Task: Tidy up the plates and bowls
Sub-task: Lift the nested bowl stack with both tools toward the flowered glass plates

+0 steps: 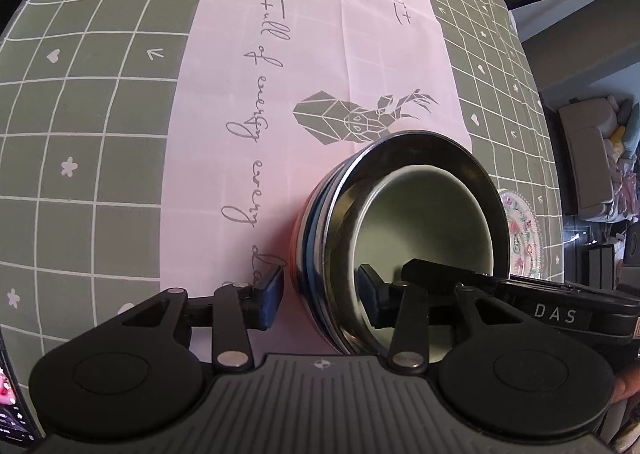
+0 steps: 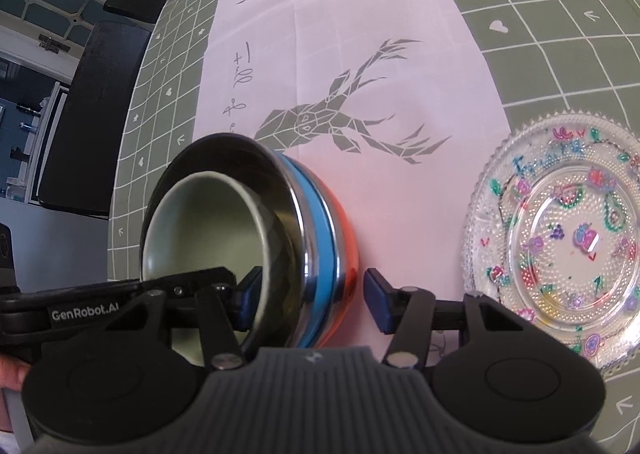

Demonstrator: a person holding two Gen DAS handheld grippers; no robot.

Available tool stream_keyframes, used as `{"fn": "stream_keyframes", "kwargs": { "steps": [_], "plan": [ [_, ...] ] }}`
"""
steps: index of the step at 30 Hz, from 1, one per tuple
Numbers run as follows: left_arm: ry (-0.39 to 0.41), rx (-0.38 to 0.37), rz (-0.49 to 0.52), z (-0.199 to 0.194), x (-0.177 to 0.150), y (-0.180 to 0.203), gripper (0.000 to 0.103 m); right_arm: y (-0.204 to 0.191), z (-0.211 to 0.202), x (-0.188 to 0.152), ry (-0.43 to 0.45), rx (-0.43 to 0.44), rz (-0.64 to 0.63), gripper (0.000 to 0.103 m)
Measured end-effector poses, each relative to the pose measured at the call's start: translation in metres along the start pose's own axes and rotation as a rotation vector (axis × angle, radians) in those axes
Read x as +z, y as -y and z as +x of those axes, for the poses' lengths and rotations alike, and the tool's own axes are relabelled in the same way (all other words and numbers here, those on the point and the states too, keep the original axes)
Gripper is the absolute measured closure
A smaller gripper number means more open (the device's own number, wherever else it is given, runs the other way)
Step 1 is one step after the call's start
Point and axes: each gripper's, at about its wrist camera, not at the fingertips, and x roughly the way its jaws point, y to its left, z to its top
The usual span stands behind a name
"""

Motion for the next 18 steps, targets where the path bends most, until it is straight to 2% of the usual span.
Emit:
{"fn": "stream_keyframes", "kwargs": {
  "steps": [3,4,5,11,18],
  "plan": [
    [0.006,-0.007,-0.002,0.001,0.004,-0.003,0.056,-0.001,0.001,0.002,-0.002,-0.006,-0.005,0.054],
    [0.002,-0.024,-0.004,0.002,0.006,-0.003,0.062,-0.001,0.002,0.003,-0.001,-0.008,-0.007,0.055],
    [-0.003,-0.029,0.001,0.002,0.008,-0.002,0.062,-0.002,0.002,0.002,0.003,-0.012,-0.011,0.055],
    [-0.019,0.024,0.032,0.0,0.007,0.01,0.063,-0.003,0.0,0.001,0.014,-0.032,-0.003,0.061],
    [-0.008,0.04,0.033,-0.007,0.008,0.014,0.063,-0.006,-0.01,0.002,0.037,-0.037,-0.013,0.066]
  ]
}}
